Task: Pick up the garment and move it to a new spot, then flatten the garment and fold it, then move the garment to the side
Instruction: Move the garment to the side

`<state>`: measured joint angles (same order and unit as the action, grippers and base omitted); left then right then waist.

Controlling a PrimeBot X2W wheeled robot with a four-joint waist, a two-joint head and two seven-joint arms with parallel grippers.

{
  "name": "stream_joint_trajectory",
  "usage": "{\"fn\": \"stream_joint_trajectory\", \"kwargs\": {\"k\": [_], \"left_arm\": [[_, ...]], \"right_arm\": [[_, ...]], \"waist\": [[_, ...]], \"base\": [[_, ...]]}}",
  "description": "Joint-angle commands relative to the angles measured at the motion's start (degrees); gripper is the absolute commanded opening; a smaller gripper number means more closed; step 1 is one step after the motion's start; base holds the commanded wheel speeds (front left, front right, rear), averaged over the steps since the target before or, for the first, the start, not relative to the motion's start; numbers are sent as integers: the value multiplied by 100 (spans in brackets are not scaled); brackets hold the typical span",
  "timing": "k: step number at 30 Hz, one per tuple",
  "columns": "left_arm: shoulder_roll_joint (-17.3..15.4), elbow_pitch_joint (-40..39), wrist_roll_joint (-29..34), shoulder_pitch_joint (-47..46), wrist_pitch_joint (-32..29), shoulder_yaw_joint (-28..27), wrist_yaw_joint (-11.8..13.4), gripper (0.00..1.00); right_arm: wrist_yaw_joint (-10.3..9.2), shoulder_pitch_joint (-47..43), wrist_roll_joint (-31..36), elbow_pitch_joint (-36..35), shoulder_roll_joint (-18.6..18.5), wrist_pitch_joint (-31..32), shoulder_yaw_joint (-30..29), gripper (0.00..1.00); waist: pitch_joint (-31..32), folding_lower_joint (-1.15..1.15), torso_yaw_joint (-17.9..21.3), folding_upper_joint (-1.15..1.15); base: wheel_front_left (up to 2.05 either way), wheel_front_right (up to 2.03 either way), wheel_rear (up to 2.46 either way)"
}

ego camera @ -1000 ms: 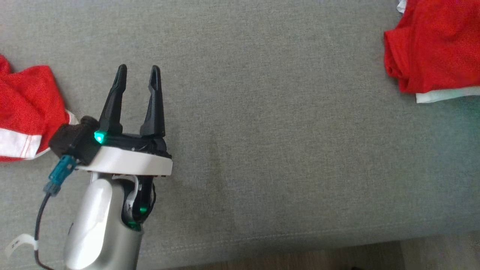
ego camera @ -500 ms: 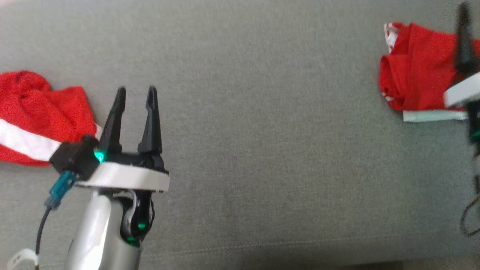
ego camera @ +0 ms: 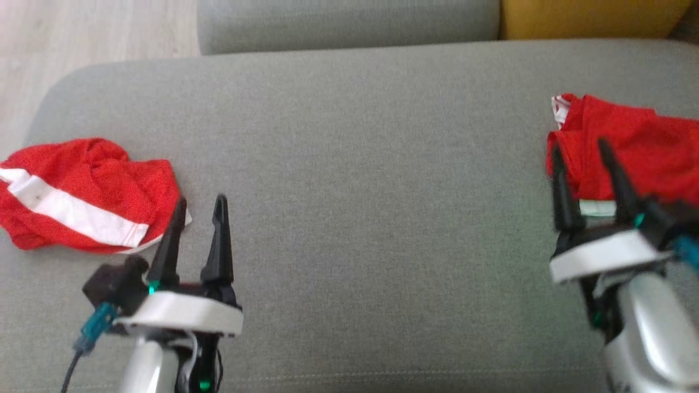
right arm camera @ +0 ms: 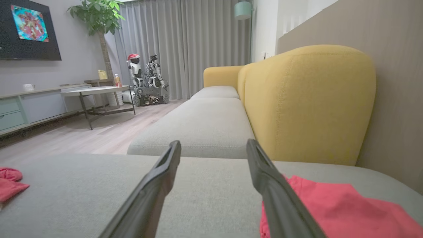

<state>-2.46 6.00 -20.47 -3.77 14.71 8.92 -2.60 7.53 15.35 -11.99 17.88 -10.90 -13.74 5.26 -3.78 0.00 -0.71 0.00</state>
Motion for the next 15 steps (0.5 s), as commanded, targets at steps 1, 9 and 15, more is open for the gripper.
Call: {"fn": "stream_joint_trajectory", "kwargs": {"k": [1, 9, 15], "left_arm": [[-42, -131, -77, -65, 29, -153, -28, 100], [-42, -112, -150, 256, 29, -38, -38, 100], [-42, -153, -282, 297, 29, -17, 24, 100]], "right_arm": [[-4, -70, 163, -280, 108, -81, 37, 100], [-4, -776, 606, -651, 595, -122, -192, 100], [-4, -1007, 724, -925, 743, -124, -300, 100]], "waist": [[110, 0, -26, 0], [252, 0, -5, 0], [156, 0, 0, 0]], "base": [[0, 0, 0], [0, 0, 0], [0, 0, 0]]}}
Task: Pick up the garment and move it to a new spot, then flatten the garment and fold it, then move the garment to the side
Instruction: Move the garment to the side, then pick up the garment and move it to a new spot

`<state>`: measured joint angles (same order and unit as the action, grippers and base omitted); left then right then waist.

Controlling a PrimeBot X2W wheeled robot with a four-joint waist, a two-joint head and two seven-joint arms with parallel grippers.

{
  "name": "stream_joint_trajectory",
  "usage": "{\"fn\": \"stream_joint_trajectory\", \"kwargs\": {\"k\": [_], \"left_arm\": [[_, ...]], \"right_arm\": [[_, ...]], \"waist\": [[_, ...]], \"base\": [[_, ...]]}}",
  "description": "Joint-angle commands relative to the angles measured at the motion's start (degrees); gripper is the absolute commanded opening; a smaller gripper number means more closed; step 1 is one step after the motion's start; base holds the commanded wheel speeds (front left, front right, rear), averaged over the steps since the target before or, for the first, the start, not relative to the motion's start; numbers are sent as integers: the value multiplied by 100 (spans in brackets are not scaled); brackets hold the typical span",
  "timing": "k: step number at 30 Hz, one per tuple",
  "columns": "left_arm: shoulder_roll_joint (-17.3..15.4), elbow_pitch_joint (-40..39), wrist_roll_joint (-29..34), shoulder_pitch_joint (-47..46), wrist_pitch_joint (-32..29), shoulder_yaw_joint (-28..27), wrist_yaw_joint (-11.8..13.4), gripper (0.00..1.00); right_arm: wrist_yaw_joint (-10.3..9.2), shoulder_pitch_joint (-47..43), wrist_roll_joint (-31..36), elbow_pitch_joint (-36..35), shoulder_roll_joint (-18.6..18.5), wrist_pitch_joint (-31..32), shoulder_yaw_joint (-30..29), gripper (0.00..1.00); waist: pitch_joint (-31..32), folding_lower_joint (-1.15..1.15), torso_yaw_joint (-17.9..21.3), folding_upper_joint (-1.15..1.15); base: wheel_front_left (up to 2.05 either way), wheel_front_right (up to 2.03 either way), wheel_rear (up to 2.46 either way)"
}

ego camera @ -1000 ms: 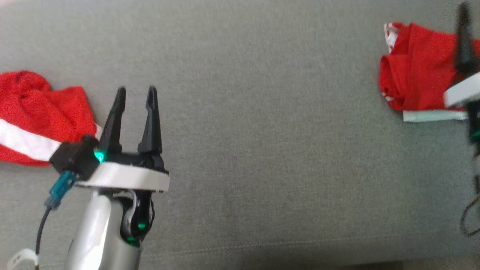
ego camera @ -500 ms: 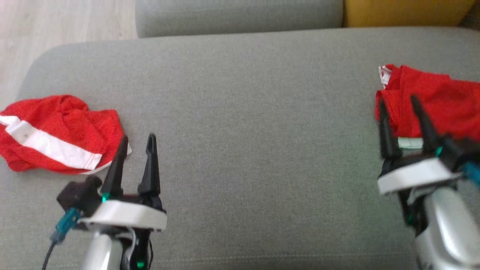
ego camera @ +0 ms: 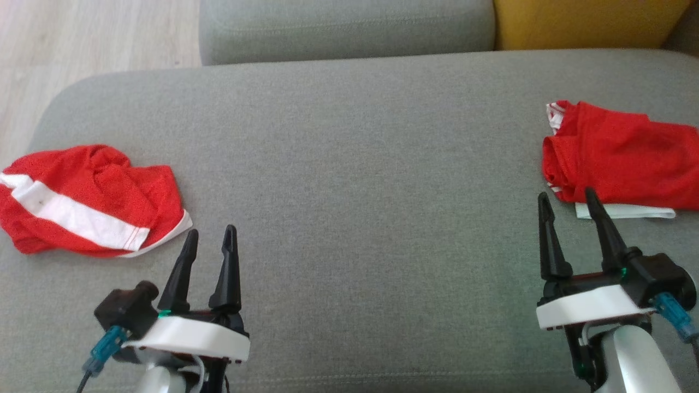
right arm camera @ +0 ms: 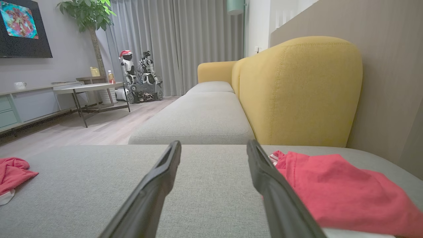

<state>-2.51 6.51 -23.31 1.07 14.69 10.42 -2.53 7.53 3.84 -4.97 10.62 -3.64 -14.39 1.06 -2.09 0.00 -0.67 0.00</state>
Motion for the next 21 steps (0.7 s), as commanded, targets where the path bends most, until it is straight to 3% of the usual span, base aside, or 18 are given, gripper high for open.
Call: {"fn": "stream_joint_trajectory", "kwargs": {"k": [1, 16, 21], "left_arm": [[-37, -200, -1, -208, 30, -166, 19, 100], [-37, -128, 49, -294, 31, -188, 14, 100], [-37, -110, 29, -385, 31, -140, 28, 100]], "right_arm": [[-4, 131, 22, -219, 28, -60, 100, 100], [-4, 76, 56, -170, 72, -61, 90, 100], [-4, 33, -30, -160, 75, -61, 118, 100]], "waist": [[-22, 0, -11, 0], [-17, 0, -107, 0], [-6, 0, -436, 0]], "base": [[0, 0, 0], [0, 0, 0], [0, 0, 0]]}}
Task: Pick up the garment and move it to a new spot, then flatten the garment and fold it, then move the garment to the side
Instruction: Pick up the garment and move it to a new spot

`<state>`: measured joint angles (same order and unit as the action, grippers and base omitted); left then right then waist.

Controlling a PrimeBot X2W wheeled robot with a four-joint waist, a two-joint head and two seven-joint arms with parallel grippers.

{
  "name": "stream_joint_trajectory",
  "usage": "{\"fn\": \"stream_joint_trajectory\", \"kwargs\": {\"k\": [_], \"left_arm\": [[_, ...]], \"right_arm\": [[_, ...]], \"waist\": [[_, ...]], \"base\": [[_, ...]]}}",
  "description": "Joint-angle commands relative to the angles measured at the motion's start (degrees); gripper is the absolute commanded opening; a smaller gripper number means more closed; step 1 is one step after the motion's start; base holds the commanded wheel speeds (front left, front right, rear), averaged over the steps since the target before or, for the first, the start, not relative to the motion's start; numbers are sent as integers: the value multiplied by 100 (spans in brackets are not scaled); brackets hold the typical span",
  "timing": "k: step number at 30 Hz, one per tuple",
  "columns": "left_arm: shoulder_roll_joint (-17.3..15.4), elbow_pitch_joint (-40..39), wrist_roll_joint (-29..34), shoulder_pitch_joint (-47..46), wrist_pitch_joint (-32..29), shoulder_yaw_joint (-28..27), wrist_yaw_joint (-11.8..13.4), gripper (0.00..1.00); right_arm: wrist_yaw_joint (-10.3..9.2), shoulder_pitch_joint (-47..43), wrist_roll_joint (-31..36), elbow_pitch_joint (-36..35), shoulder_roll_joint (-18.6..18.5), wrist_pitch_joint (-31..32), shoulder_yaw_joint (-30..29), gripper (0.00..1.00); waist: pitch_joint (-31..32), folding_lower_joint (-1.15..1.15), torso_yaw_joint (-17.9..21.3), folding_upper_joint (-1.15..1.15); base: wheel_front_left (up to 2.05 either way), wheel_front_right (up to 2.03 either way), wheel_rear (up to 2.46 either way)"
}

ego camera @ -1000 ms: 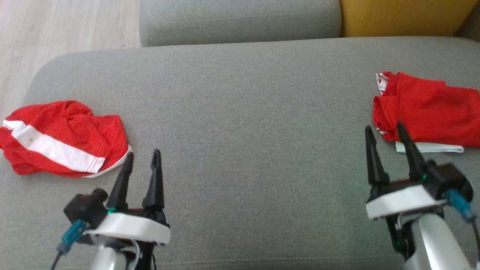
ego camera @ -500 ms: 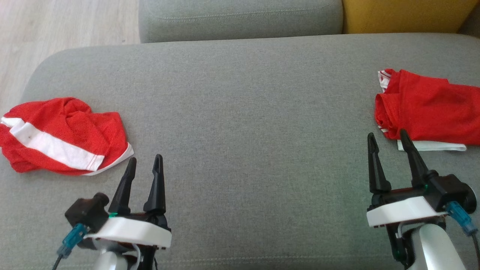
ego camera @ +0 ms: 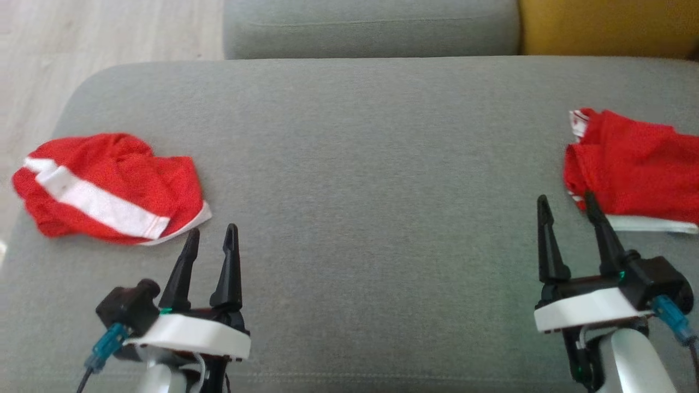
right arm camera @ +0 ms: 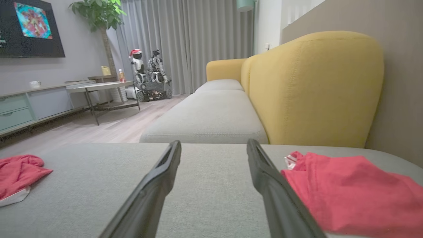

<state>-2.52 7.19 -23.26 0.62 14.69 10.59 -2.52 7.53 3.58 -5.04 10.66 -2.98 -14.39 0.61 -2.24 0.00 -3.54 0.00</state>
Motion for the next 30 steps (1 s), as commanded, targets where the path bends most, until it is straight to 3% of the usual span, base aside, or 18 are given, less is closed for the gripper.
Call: {"fn": "stream_joint_trajectory", "kwargs": {"k": [1, 21, 30], "left_arm": [[-36, -180, 16, -360, 31, -144, 34, 100], [-36, -493, 113, -119, 31, -717, 111, 100], [-36, -561, 81, -51, 31, -730, 126, 100]], "right_arm": [[-4, 46, -27, -164, 9, -61, 174, 100], [-4, 123, -108, 56, 10, -61, 1080, 100], [-4, 186, -177, 108, 10, -61, 1193, 100]], "waist": [[16, 0, -257, 0], [219, 0, -2294, 0], [177, 0, -2535, 0]], "base": [[0, 0, 0], [0, 0, 0], [0, 0, 0]]}}
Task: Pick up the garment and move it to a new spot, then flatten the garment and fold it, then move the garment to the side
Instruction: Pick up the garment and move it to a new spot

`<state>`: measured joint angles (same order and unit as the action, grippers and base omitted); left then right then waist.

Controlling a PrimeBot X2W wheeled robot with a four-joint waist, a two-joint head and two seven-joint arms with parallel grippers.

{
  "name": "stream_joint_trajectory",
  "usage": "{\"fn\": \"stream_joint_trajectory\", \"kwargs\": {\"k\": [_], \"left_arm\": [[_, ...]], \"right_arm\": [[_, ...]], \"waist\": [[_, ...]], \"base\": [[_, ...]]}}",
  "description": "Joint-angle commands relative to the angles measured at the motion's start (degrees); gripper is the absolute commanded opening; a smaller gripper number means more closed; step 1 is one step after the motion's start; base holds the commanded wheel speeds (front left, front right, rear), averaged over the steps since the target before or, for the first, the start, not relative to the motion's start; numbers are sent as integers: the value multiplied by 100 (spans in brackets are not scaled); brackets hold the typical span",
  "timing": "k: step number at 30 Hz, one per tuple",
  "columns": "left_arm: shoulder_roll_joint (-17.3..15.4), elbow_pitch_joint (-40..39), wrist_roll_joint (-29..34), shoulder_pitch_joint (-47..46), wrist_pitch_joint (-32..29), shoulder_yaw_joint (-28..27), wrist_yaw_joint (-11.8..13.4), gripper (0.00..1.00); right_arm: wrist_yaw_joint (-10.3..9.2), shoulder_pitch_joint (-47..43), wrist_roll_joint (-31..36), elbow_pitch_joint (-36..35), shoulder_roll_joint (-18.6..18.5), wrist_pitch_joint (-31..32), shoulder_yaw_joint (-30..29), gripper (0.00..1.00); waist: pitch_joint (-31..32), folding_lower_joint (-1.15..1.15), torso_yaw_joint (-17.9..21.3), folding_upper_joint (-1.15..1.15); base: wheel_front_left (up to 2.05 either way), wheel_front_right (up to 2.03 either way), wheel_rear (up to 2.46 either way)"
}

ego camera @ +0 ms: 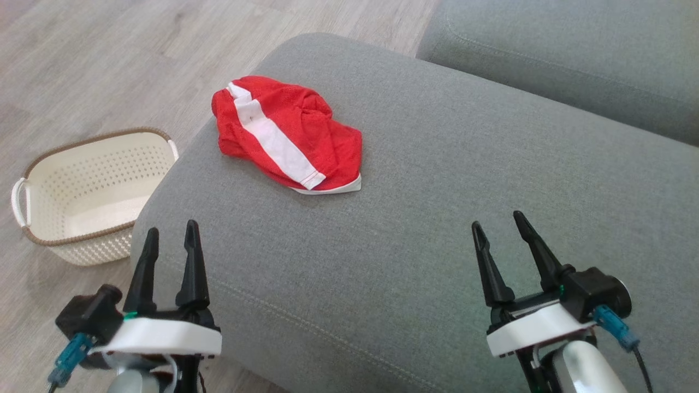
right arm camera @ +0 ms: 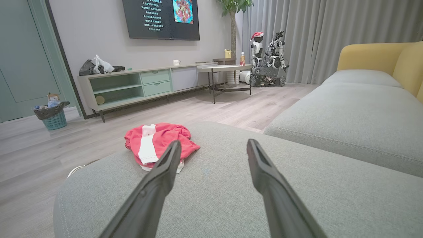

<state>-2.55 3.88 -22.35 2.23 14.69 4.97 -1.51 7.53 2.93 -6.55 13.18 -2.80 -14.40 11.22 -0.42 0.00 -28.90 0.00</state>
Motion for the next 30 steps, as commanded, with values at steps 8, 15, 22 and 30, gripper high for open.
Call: {"fn": "stream_joint_trajectory", "kwargs": {"k": [8, 15, 22, 30], "left_arm": [[-32, -205, 5, -192, 31, -215, 58, 100], [-32, -129, -26, -386, 31, -303, 10, 100], [-32, 480, 61, -1081, 31, -324, -94, 100], [-103, 2011, 160, -2288, -10, -410, -110, 100]], "right_arm": [[-4, 255, -47, -102, -8, -60, 188, 100], [-4, 284, 28, -189, -40, -60, 78, 100], [-4, 449, 241, -531, -280, 1, -373, 100], [-4, 669, 352, -1310, -588, 389, -862, 100]], "waist": [[4, 0, 12, 0], [-206, 0, 170, 0], [-774, 0, 412, 0], [-1399, 0, 678, 0]], "base": [[0, 0, 0], [0, 0, 0], [0, 0, 0], [0, 0, 0]]}}
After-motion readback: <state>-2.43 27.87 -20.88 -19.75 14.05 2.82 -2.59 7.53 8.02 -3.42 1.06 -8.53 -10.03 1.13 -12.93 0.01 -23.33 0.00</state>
